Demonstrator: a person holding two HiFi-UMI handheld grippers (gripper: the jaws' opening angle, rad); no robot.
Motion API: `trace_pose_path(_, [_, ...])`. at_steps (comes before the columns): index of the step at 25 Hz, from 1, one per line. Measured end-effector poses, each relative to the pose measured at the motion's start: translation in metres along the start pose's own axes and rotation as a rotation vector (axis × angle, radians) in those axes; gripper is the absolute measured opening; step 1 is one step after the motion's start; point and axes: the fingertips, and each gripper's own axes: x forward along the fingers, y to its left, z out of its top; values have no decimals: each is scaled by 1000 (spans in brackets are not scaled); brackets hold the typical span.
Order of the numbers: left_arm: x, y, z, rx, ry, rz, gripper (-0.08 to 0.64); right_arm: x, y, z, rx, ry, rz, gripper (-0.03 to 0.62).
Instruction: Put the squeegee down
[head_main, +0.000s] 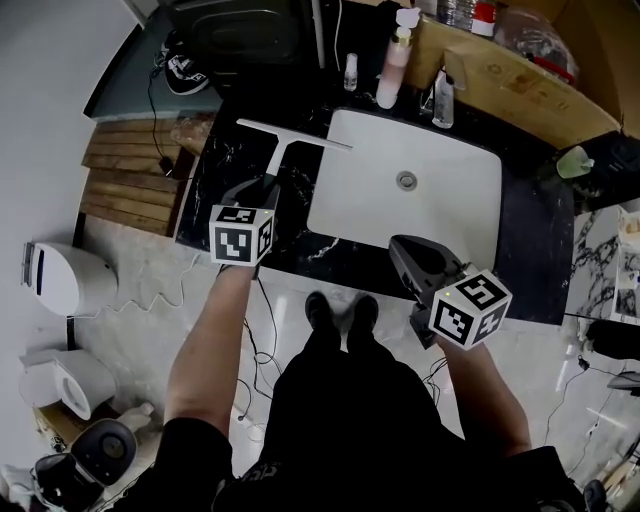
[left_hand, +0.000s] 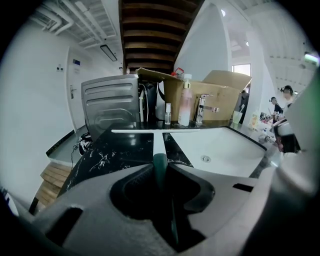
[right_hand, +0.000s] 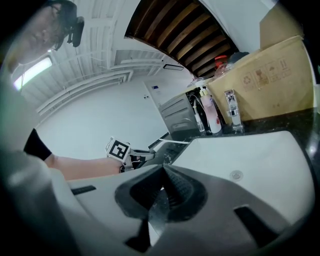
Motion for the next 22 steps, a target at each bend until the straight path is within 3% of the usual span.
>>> trace_pose_path(13, [10, 12, -14, 65, 71, 57, 104, -23, 7, -5, -32, 15, 12, 6])
trace_pose_path(17, [18, 17, -15, 85, 119, 28, 109, -23, 7, -1, -39, 14, 13, 6])
trace_pose_path(22, [8, 19, -1, 117, 73, 30, 138, -22, 9, 5, -49, 9, 20, 6])
